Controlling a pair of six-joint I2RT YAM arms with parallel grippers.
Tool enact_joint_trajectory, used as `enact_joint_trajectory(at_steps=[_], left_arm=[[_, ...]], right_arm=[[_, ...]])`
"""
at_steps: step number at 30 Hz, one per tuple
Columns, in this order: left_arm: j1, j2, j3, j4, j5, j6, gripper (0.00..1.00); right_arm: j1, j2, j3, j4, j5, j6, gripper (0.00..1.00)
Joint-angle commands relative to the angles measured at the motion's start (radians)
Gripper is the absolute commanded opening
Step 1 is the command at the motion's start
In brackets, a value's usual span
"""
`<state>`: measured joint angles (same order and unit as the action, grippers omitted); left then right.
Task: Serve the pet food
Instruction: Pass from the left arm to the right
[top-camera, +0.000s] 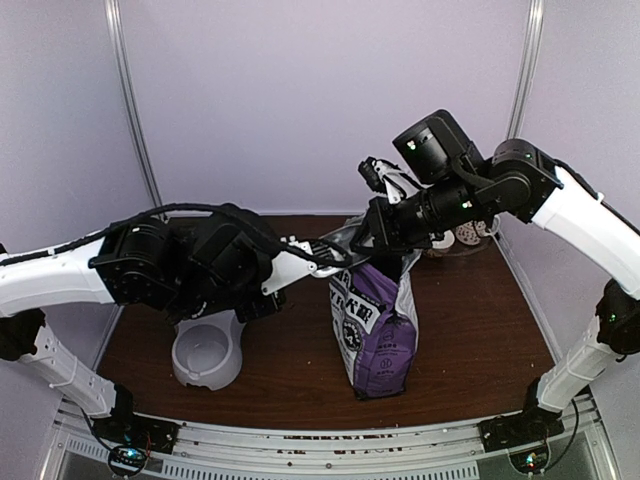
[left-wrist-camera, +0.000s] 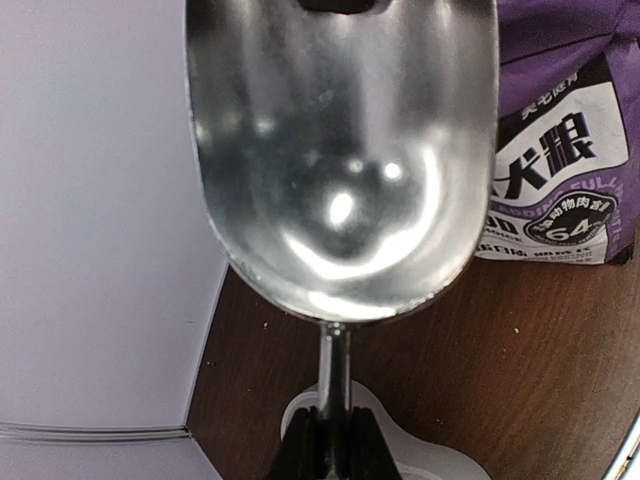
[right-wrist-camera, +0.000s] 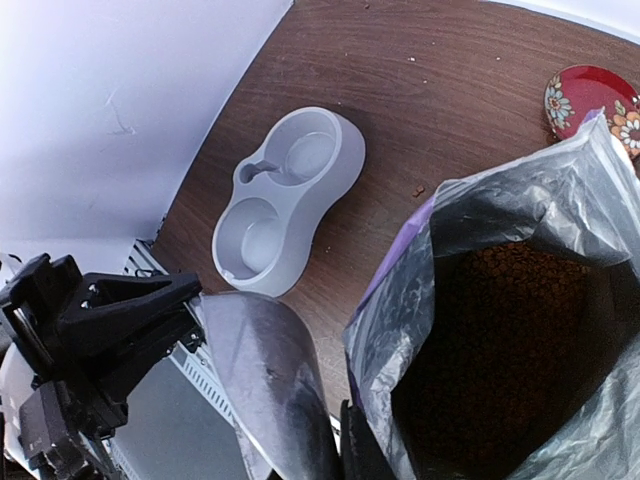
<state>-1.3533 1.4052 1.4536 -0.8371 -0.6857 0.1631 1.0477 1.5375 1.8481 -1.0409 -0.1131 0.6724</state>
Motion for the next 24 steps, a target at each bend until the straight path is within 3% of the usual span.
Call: enact_joint_trajectory(at_steps=[1,7,9,12,14,24], left_arm=[[-0.004,0.002,0.024,0.026,-0.022,-0.002,0.0],[-0.006,0.0,0.02,0.025,-0.014,-0.008,0.03],[-0.006,-0.005,0.018,0.026,-0.014,-0.013,0.11],[-0.006,-0.02,0.007,0.042,-0.007,-0.015,0.36],[-0.006,-0.036,-0.004,0.057,-0.006,-0.014,0.46],[-0.003,-0.093,-0.04,0.099,-0.003,-0.033,0.71]], right_arm=[[0.002,-0.021,-0.001,0.017,-0.013,-0.013,0.0],[0.002,-0.034,0.003,0.008,0.001,-0.023,0.0],[0.002,-0.042,0.006,0.006,0.012,-0.028,0.0],[0.003,-0.06,0.002,0.007,0.034,-0.037,0.0],[0.002,-0.075,0.0,0.01,0.046,-0.042,0.0],[-0.001,-0.157,-0.052,0.069,0.098,-0.059,0.0]])
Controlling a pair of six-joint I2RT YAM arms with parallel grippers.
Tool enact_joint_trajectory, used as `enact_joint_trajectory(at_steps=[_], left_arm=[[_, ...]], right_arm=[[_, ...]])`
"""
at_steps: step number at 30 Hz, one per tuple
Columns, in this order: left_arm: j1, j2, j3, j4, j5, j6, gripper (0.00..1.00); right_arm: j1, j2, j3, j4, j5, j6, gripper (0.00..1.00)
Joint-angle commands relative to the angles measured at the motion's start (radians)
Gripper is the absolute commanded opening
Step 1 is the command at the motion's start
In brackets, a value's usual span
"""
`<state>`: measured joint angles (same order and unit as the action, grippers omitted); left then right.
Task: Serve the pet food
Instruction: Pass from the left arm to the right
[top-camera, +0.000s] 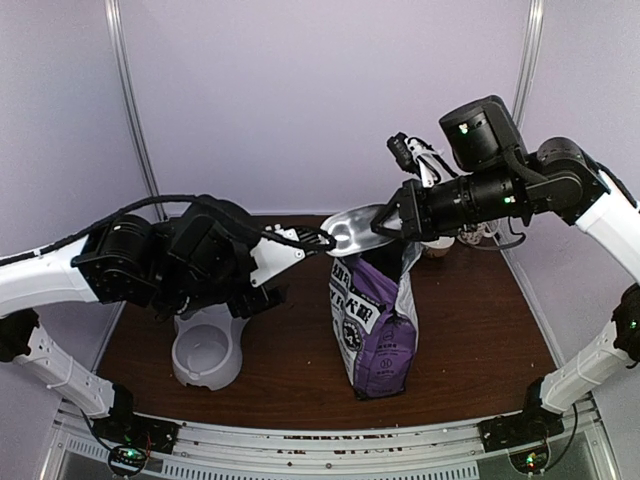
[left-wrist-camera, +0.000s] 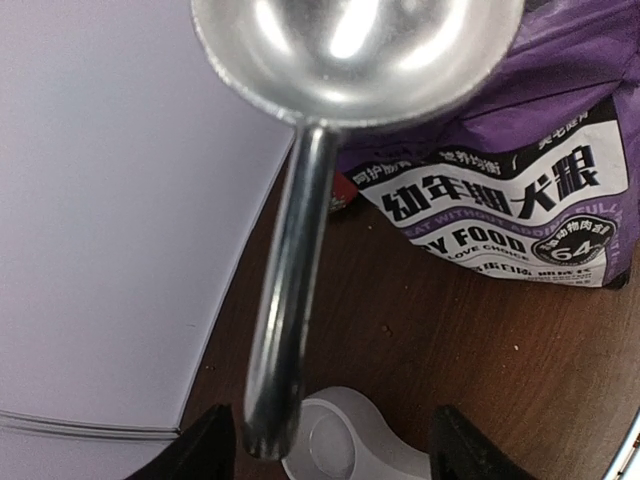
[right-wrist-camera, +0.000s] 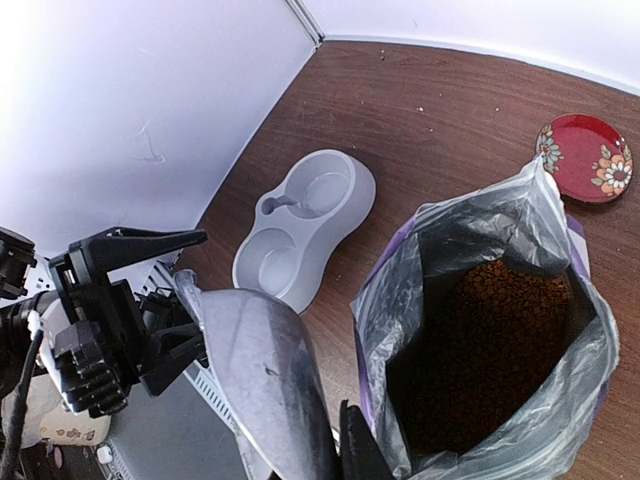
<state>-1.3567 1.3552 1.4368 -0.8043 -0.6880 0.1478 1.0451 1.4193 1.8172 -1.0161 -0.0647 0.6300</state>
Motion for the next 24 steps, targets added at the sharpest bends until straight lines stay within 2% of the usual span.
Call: enact_joint_trajectory(at_steps=[1,7,11,17,24], left_arm=[[0.001,-0.048,-0.026,0.071,0.003,-0.023,0.73],[0.036,-0.093,-0.054,0.103,0.04,-0.066,0.86],[0.072,-0.126,-0.079,0.124,0.069,-0.098,0.98],[0.149,-0.182,-0.122,0.141,0.153,-0.152,0.98],[0.254,-0.287,-0.202,0.186,0.321,-0.222,0.97]], right_arm=[[0.0,-0.045,-0.028,0.051,0.054,-0.018,0.0],[-0.009,-0.089,-0.067,0.088,0.097,-0.022,0.0],[-0.018,-0.106,-0.079,0.112,0.113,-0.031,0.0],[-0.037,-0.118,-0.09,0.16,0.115,-0.048,0.0],[-0.062,-0.135,-0.12,0.239,0.108,-0.05,0.02]])
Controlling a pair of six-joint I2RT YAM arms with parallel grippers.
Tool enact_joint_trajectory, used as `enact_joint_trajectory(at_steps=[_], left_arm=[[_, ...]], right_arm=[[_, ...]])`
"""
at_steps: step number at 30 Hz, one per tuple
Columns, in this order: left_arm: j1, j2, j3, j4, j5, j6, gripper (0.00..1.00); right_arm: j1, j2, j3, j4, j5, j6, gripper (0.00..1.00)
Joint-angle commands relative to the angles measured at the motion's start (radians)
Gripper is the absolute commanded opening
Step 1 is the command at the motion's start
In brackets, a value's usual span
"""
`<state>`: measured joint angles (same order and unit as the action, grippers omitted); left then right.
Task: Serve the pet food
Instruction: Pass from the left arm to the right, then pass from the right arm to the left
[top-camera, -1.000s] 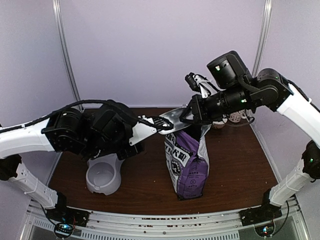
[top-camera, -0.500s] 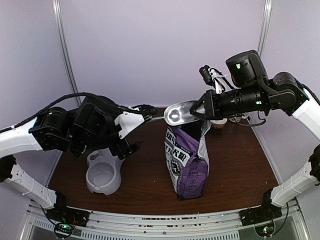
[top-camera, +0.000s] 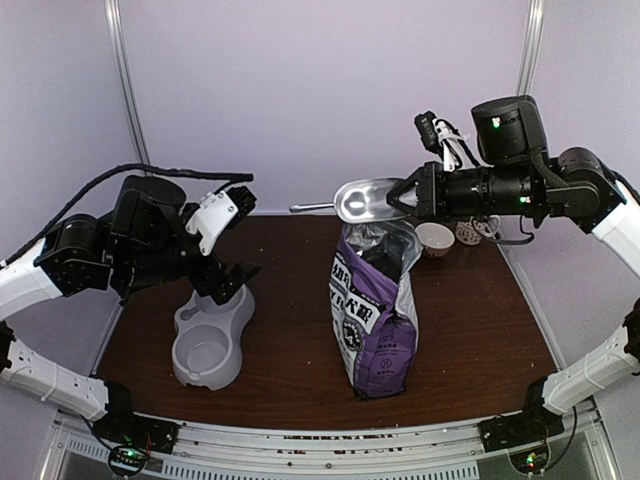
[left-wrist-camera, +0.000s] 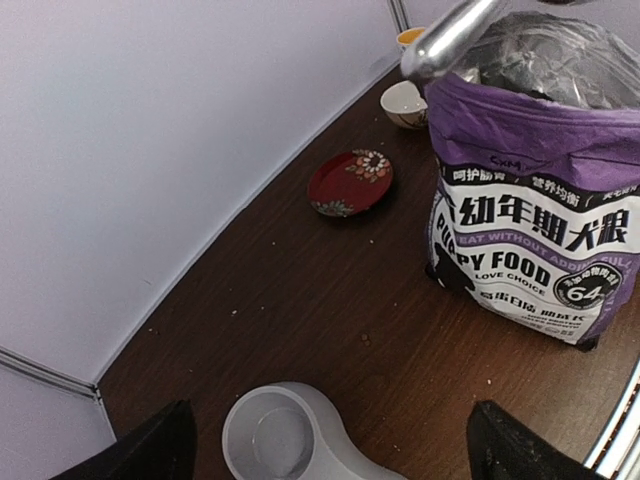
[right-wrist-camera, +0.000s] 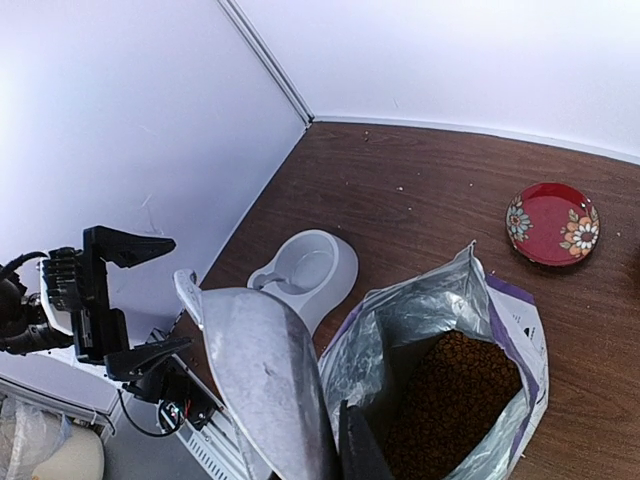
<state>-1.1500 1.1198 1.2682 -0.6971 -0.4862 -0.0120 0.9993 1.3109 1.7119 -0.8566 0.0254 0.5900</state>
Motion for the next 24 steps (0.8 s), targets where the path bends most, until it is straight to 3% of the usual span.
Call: enact_joint_trajectory(at_steps=[1,24], left_arm=[[0.062,-0.061,-0.042,0.084,0.139,-0.071,0.96],[0.491,-0.256,-0.193,0.269,0.773,-0.354,0.83]], right_arm=[[-0.02,-0.027,-0.018,0.084,0.019,-0.01,0.02],[-0.054,-0.019,-0.062,0.266,-0.072,-0.025,0.0]])
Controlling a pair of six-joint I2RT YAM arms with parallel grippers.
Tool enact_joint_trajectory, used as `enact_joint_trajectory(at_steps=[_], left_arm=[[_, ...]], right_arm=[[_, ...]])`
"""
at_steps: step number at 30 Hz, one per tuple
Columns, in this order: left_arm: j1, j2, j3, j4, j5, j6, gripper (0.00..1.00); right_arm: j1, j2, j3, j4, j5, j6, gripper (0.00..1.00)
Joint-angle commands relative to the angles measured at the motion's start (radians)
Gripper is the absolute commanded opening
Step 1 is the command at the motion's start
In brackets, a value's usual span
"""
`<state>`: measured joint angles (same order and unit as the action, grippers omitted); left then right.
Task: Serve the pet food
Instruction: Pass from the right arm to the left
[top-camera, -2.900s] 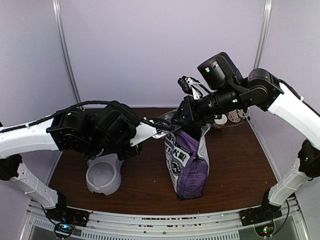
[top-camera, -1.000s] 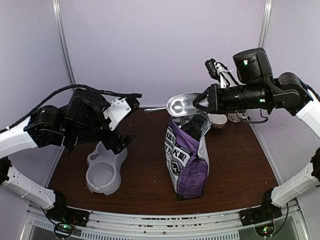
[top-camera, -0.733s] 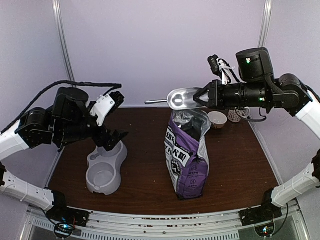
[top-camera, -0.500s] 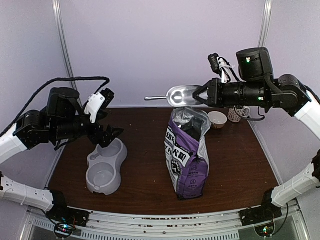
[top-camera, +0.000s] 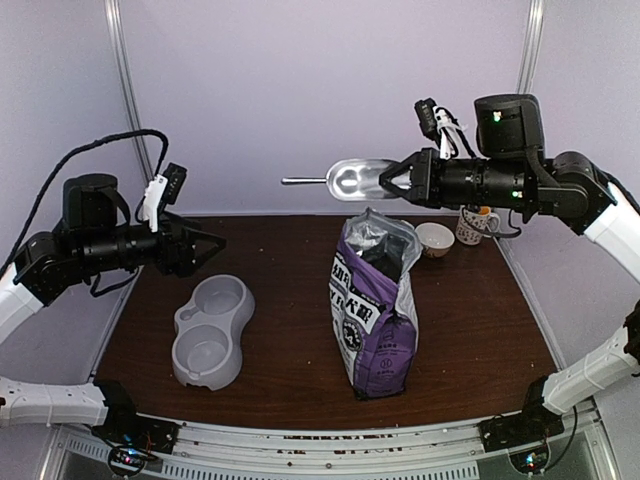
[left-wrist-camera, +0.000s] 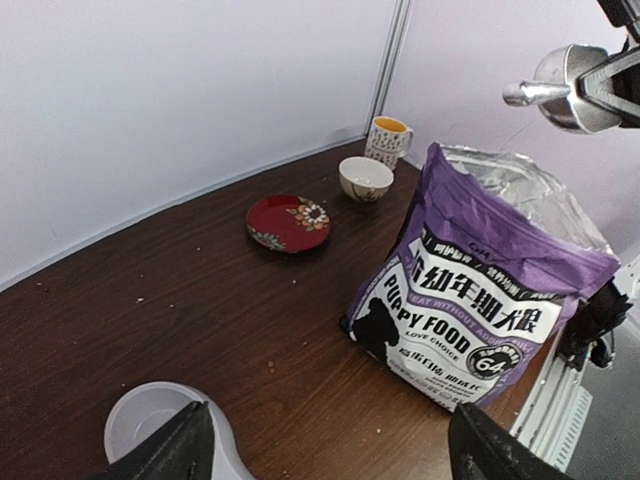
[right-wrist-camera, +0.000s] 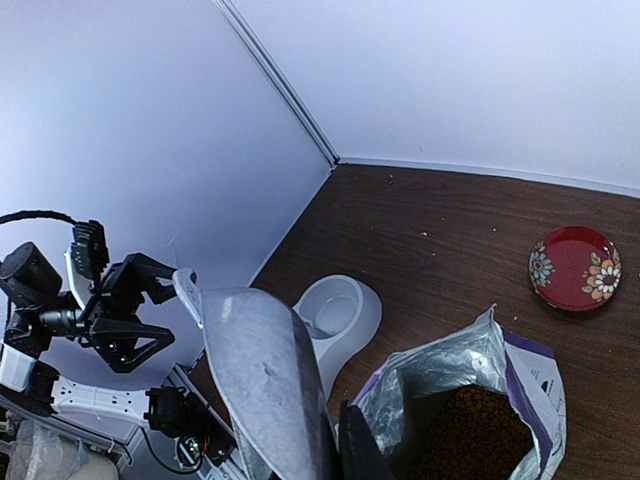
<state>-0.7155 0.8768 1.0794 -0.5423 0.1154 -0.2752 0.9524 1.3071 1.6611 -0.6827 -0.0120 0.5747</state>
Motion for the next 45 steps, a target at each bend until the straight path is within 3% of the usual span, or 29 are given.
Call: enact_joint_trajectory(at_steps=[1,12,23,32,45], left_arm=[[0.071,-0.013,0.003,0.135,0.213,-0.117,0.83],[0.082,0.041,0.094,0.323,0.456,-0.291,0.81],[0.082,0.098,0.106,0.514,0.655,-0.458,0.8],[0.08,0.148,0.123,0.533,0.711,-0.48,0.75],[0.079,0.19,0.101,0.59,0.741,-0.531,0.52]], right_arm=[[-0.006,-0.026,-0.028,0.128,-0.052,-0.009,0.0],[-0.022,-0.069,-0.12,0.365,-0.227,0.032,0.0],[-0.018,-0.005,-0.115,0.421,-0.37,0.095,0.0],[0.006,0.061,-0.063,0.366,-0.405,0.088,0.0],[0.032,0.126,0.011,0.288,-0.404,0.048,0.0]])
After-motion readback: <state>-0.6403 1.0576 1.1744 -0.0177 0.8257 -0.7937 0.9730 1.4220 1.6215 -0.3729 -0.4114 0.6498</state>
